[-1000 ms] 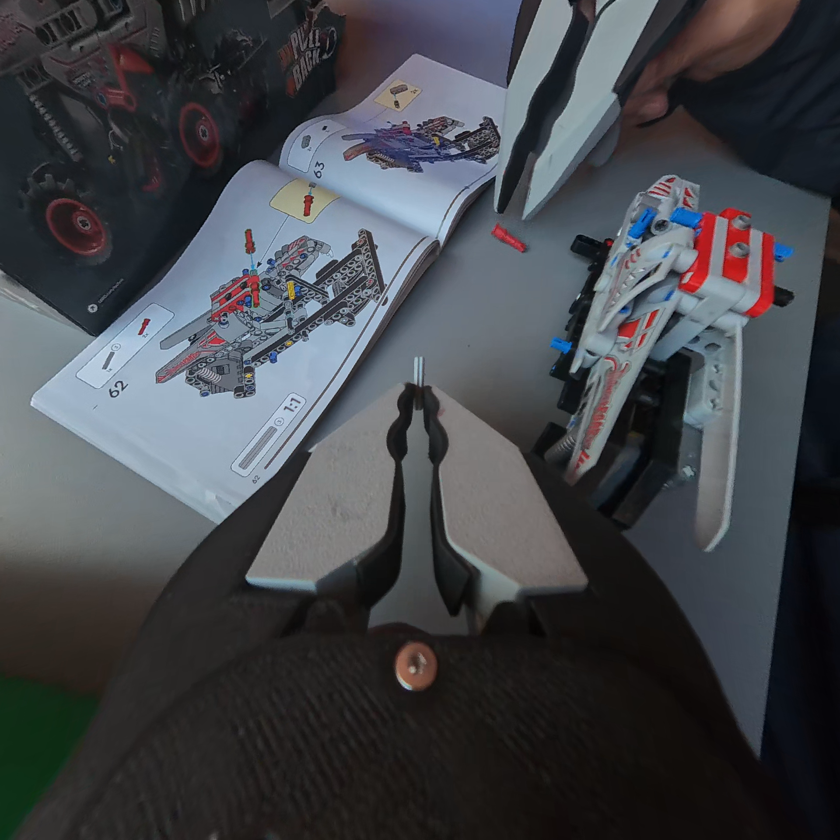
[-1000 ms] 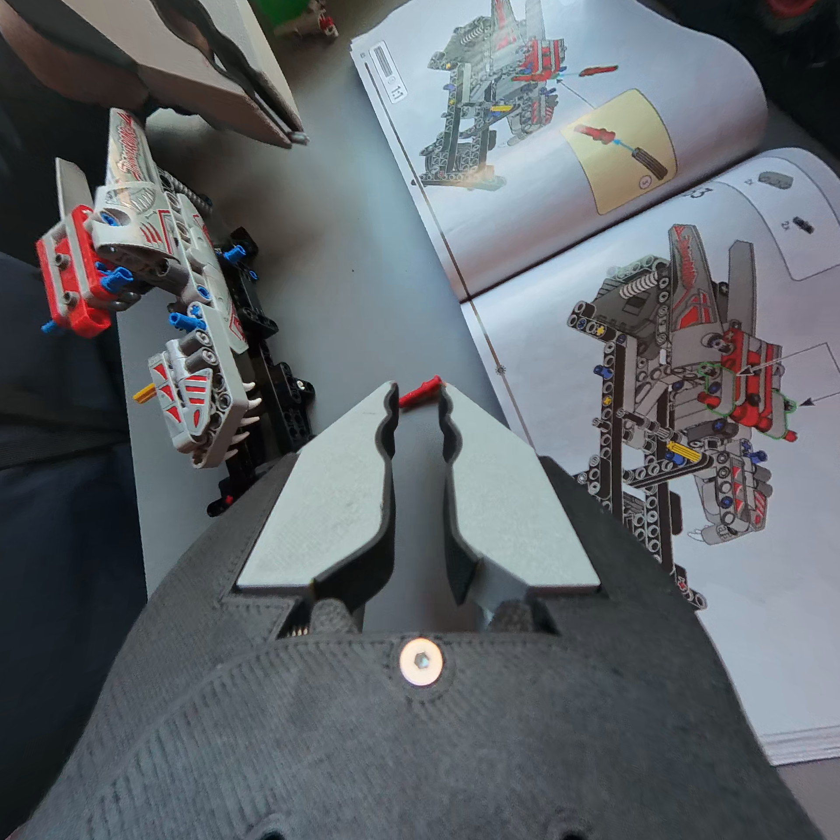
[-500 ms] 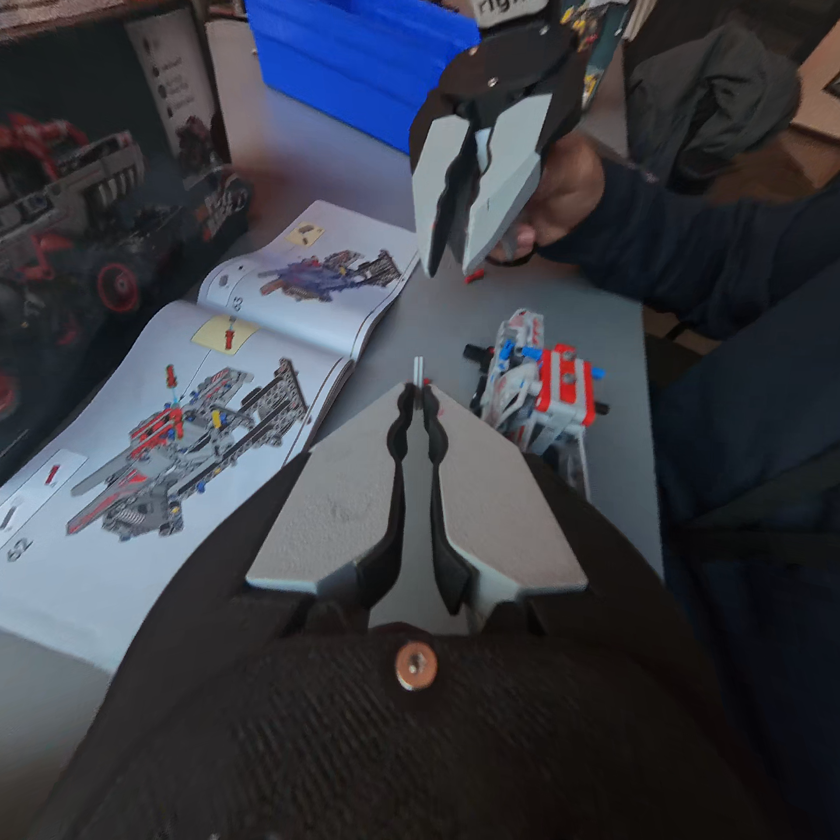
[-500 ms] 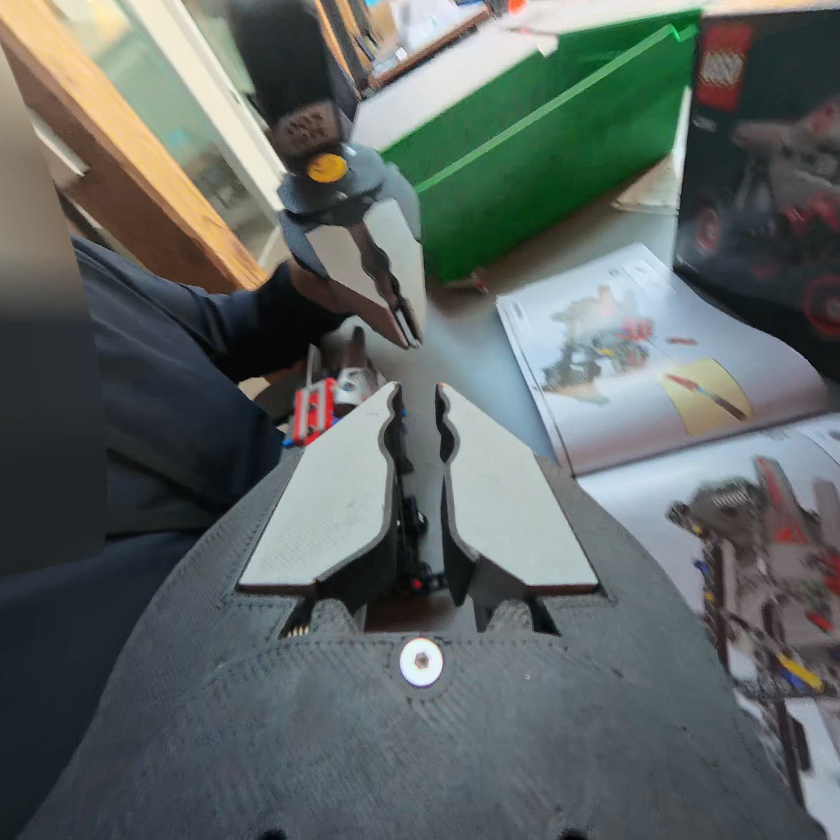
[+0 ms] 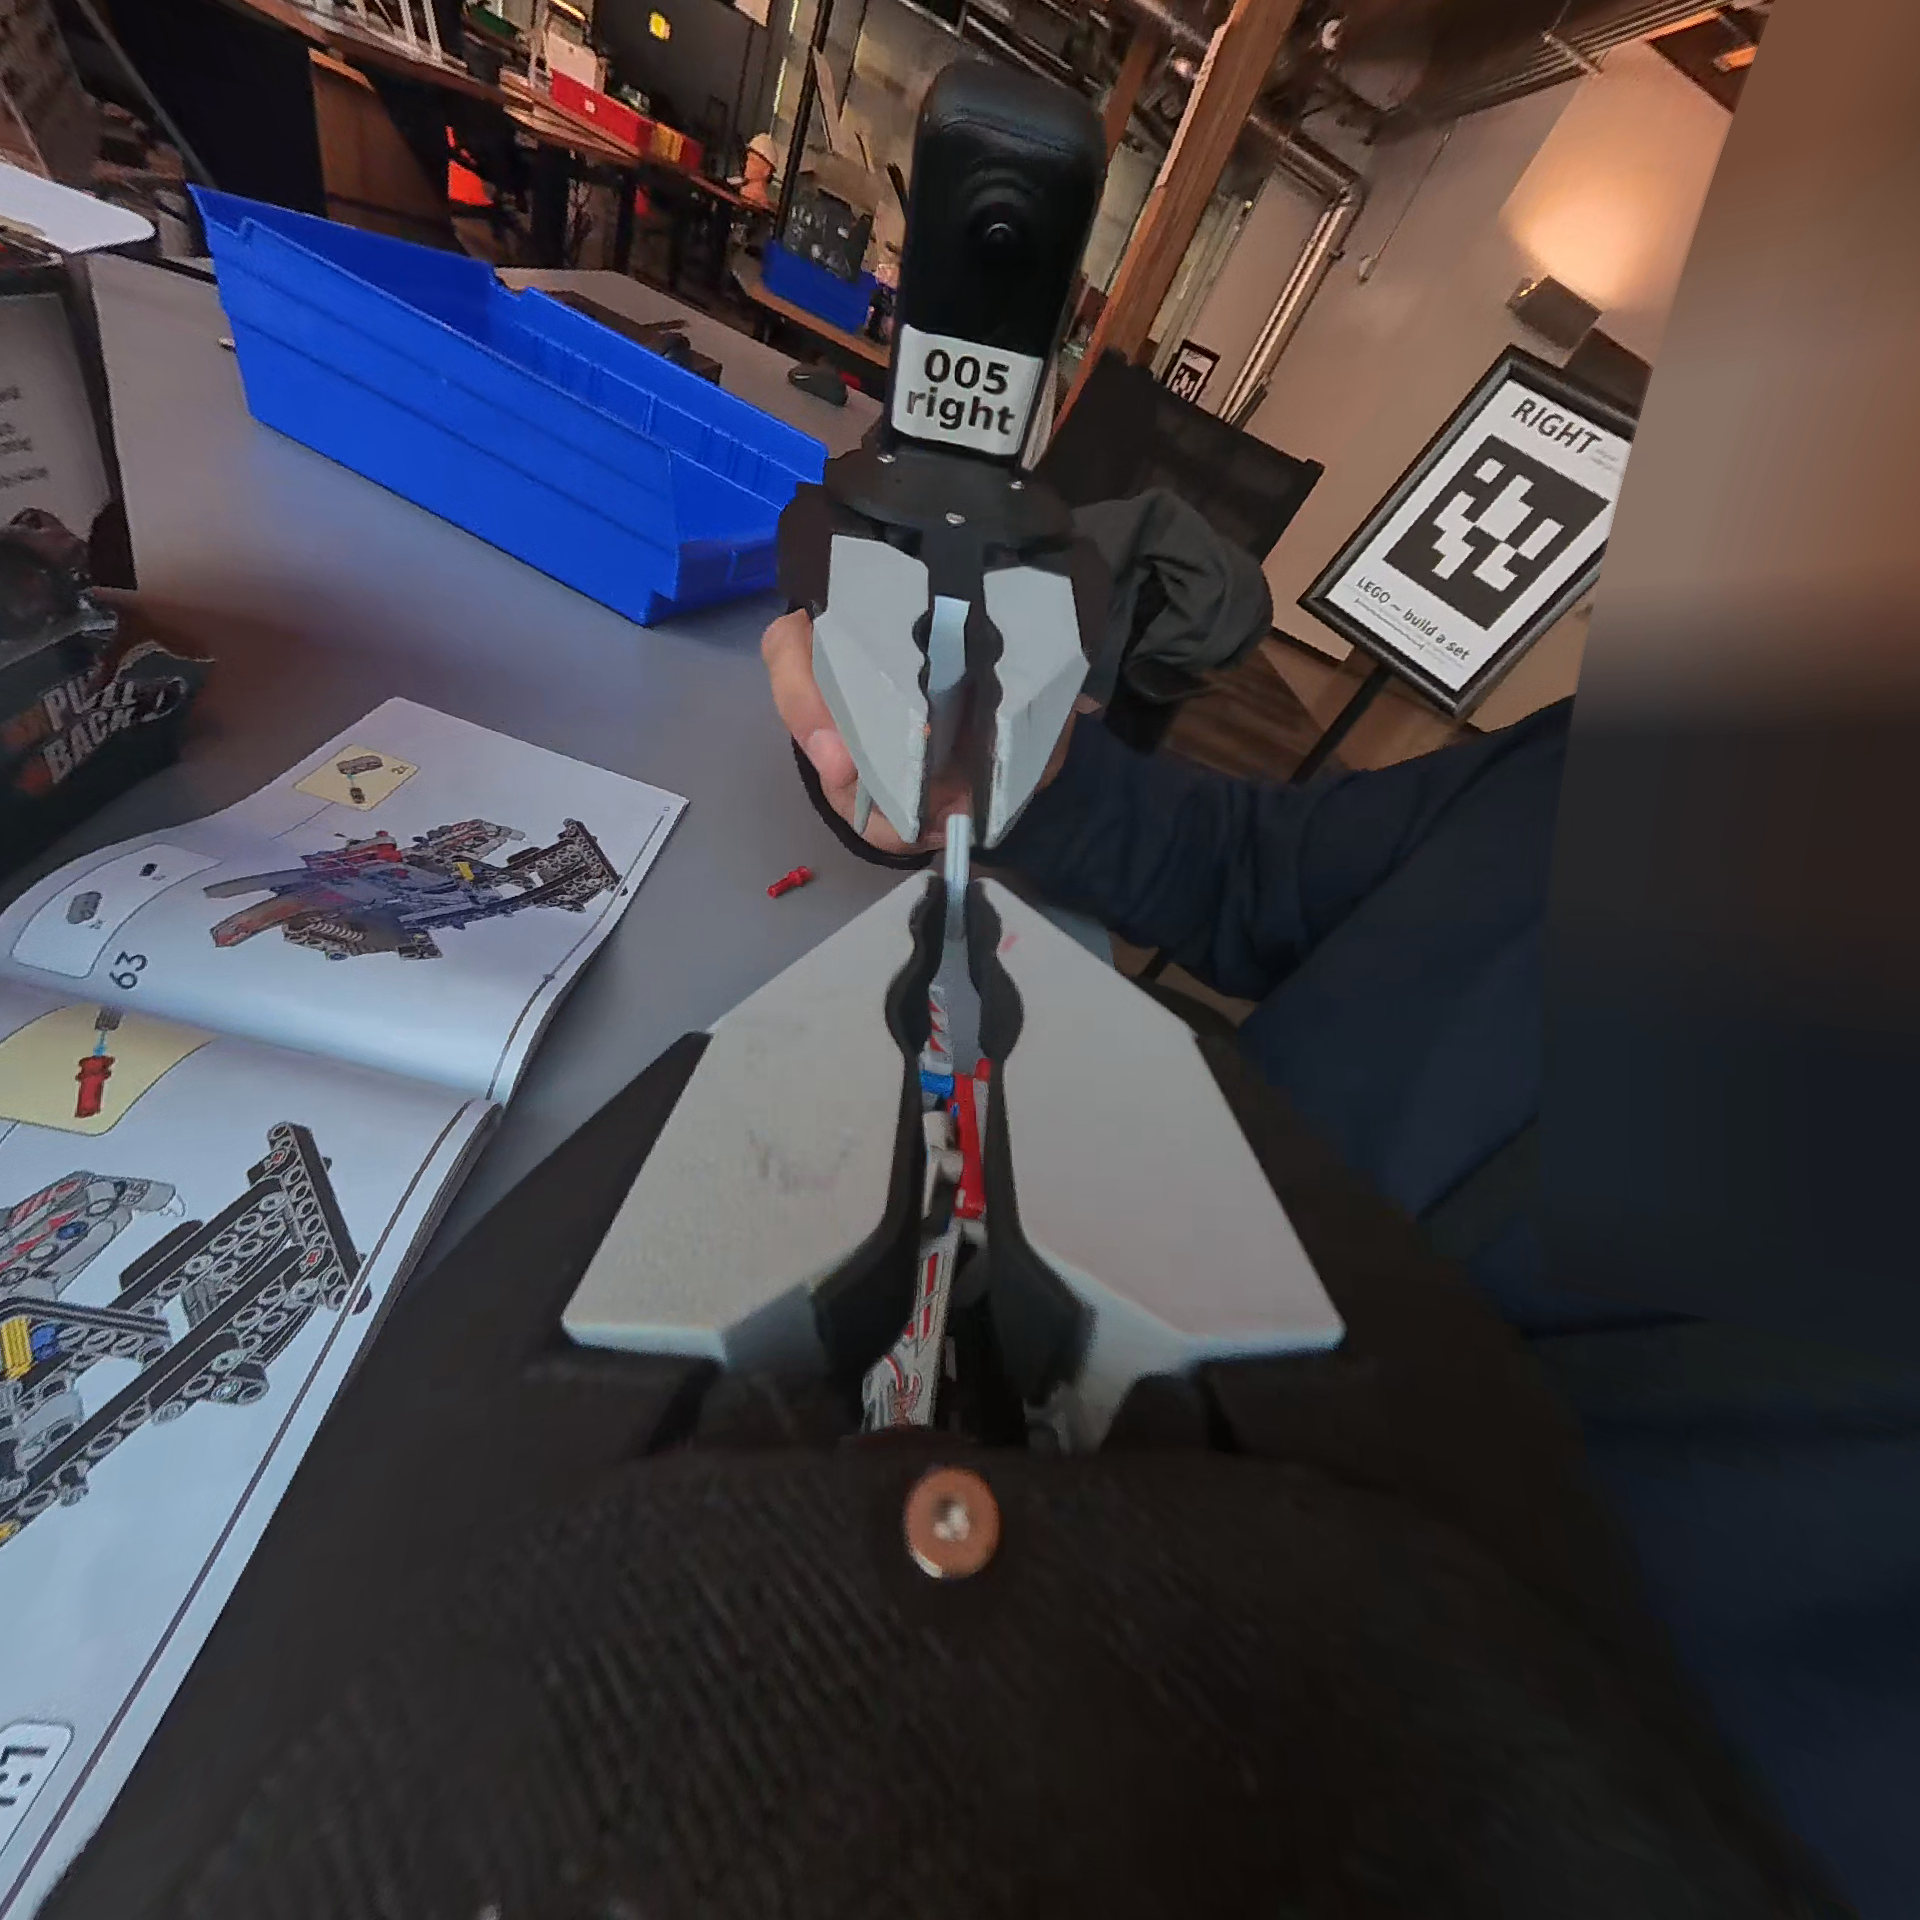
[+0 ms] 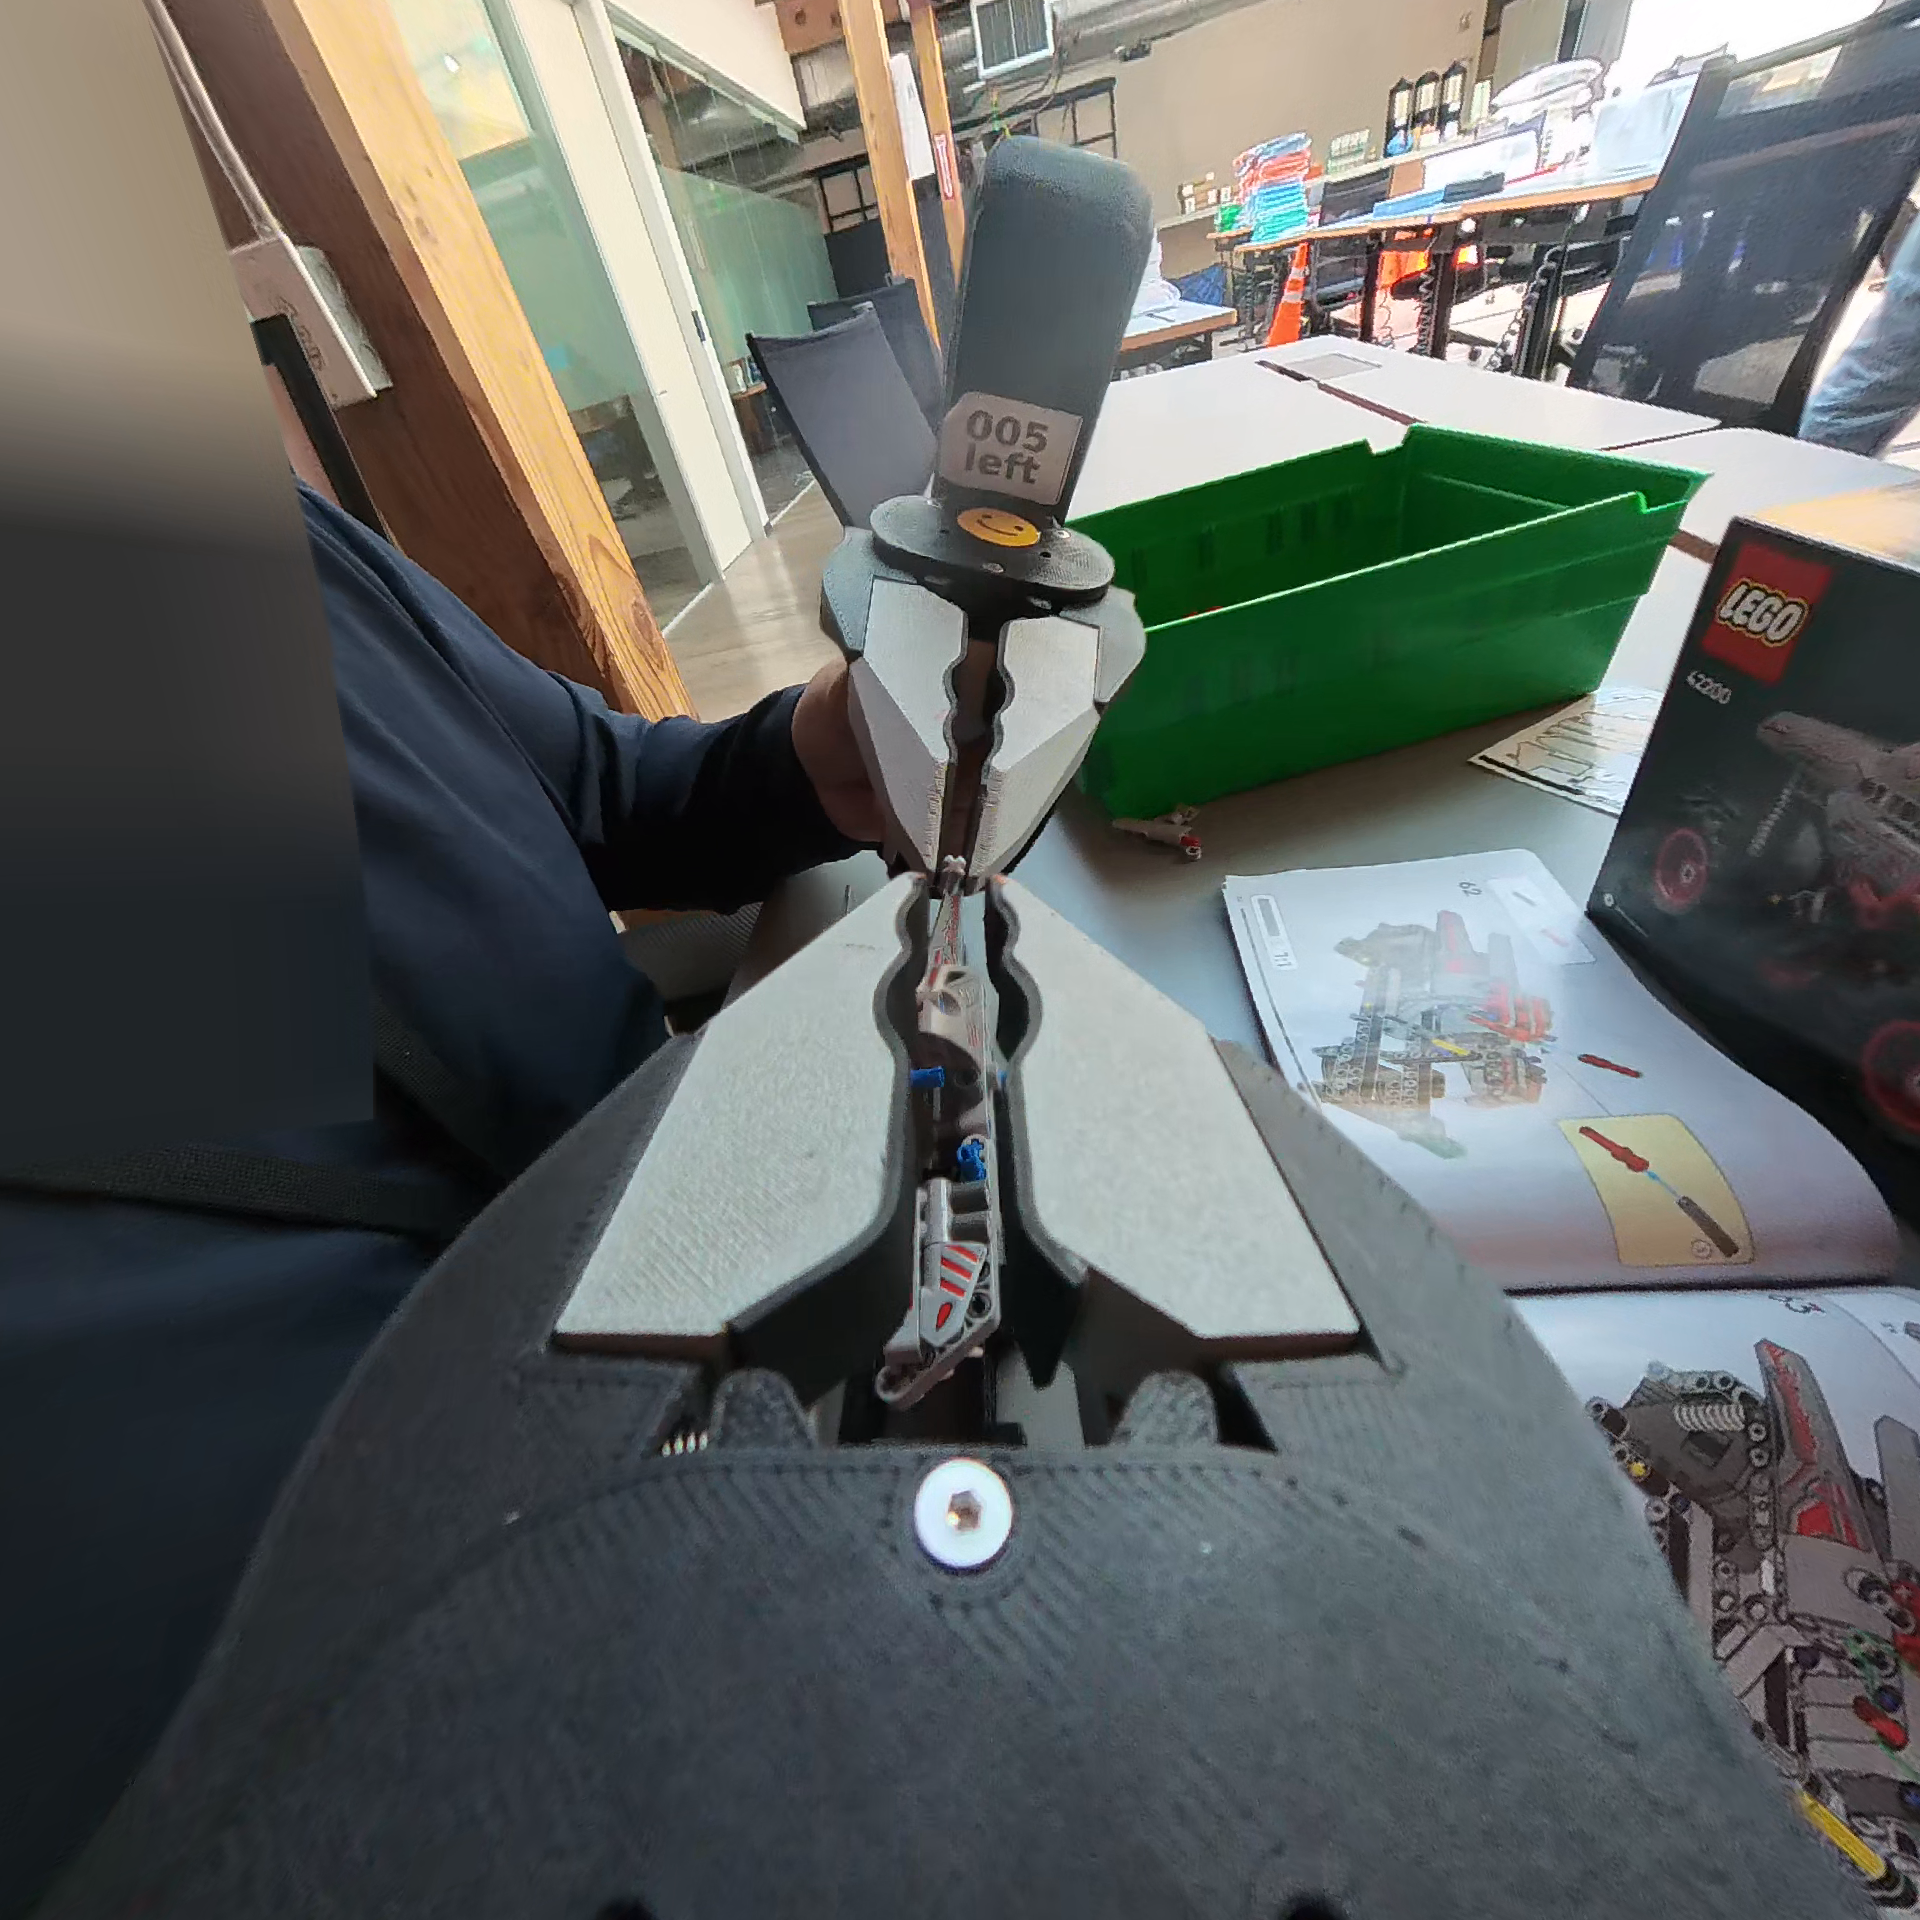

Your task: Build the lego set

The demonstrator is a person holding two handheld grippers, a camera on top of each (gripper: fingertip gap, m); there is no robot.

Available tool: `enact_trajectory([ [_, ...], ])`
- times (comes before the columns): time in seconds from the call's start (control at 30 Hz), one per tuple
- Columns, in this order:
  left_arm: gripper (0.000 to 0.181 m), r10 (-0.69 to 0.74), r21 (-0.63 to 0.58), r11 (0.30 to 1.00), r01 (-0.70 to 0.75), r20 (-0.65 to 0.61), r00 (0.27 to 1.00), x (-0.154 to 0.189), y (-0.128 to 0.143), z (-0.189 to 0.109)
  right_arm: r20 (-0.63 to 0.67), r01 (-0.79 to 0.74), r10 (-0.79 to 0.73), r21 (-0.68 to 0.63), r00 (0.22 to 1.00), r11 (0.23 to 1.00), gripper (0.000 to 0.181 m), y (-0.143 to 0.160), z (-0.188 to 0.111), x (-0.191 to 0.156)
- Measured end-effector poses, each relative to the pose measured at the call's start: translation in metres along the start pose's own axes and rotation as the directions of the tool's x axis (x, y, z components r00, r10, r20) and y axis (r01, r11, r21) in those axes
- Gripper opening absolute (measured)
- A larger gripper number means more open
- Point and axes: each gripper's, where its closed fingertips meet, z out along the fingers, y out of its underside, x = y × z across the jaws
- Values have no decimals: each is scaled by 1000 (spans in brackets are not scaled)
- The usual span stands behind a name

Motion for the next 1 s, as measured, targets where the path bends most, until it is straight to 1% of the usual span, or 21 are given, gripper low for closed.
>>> enact_trajectory([
  [0.13,1,12,-12,1000,-12,-5,1000,3,0,1,-6,35,-35,-4,999,999,1,0,5,-3],
  [0.33,1,1,-11,1000,-1,-9,1000,3,0,2,-20,53,-53,5,998,999,1,-1,7,-4],
  [0.5,1,6,-26,1000,-5,30,1000,-1,1,3,9,-31,30,25,999,999,1,-1,7,-1],
  [0.57,1,-16,-33,999,18,37,999,-3,1,3,24,-68,67,45,997,997,1,-2,8,1],
  [0.63,1,-24,-32,999,25,38,999,-4,1,3,29,-87,85,63,996,994,1,-2,9,2],
  [0.83,1,-36,-37,999,38,51,998,-6,3,4,24,-100,99,45,995,994,0,1,9,4],
  [0.9,0,-16,-63,998,20,73,997,-9,5,1,10,-107,107,34,994,994,1,2,8,7],
  [0.93,0,18,-92,996,-8,106,994,-13,7,-5,4,-121,120,39,993,992,1,2,7,9],
  [1.0,19,120,-152,985,-86,231,965,-28,10,-22,2,-167,167,53,986,985,1,1,-1,14],
])
